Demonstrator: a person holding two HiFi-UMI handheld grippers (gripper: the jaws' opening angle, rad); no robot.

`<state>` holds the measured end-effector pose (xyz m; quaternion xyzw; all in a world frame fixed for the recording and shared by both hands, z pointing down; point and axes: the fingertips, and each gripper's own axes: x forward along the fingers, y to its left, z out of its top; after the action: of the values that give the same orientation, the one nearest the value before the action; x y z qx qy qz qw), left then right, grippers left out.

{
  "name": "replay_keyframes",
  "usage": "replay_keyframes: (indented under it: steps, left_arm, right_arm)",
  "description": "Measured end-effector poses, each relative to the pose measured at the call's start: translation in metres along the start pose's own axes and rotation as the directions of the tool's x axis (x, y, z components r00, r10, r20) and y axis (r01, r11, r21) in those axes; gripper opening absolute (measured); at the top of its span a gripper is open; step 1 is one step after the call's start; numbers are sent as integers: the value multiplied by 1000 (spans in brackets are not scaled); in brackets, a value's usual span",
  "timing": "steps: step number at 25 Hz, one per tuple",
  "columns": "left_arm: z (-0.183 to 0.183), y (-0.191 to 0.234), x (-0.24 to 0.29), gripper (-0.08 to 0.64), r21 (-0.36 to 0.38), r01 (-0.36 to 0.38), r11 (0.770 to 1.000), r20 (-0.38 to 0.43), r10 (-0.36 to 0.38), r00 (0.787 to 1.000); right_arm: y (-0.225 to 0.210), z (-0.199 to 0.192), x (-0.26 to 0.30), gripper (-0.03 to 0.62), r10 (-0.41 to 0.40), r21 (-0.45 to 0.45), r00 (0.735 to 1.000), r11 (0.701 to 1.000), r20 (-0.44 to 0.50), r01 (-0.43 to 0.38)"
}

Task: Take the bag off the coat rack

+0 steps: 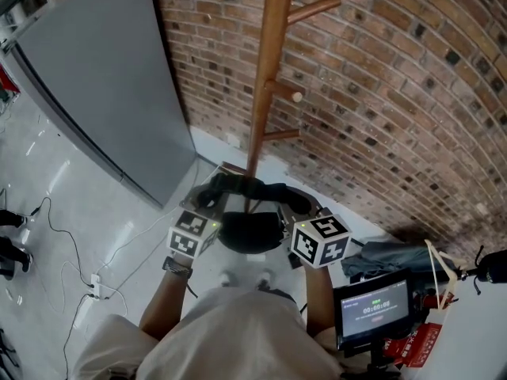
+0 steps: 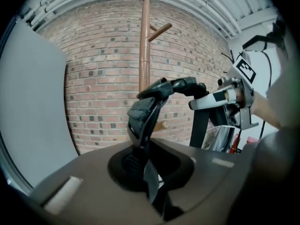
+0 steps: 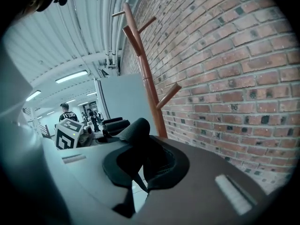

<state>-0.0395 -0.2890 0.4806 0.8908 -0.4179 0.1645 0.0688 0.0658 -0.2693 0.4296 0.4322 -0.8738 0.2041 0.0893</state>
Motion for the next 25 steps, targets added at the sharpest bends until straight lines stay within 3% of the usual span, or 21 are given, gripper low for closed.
replay_keyframes:
  steps: [8, 13, 20, 25]
  left_arm:
    - [33, -3, -22, 2, 29, 8, 1000, 75, -10, 997]
    - [56, -7, -36, 3, 36, 5, 999, 132, -10, 991]
    - [82, -11, -54, 2, 44, -7, 999, 199, -2, 980]
    - [94, -12, -61, 2, 50, -14, 999, 232, 2, 973]
  right_arm:
    - [10, 28, -19, 5, 3, -107, 999, 994, 51, 3]
    - [25, 45, -33, 5, 88, -72, 990, 994, 108, -80]
    - [37, 72, -52, 5, 133, -82, 973, 990, 191, -119]
    - [45, 79, -53, 3, 154, -130, 969, 983, 194, -130]
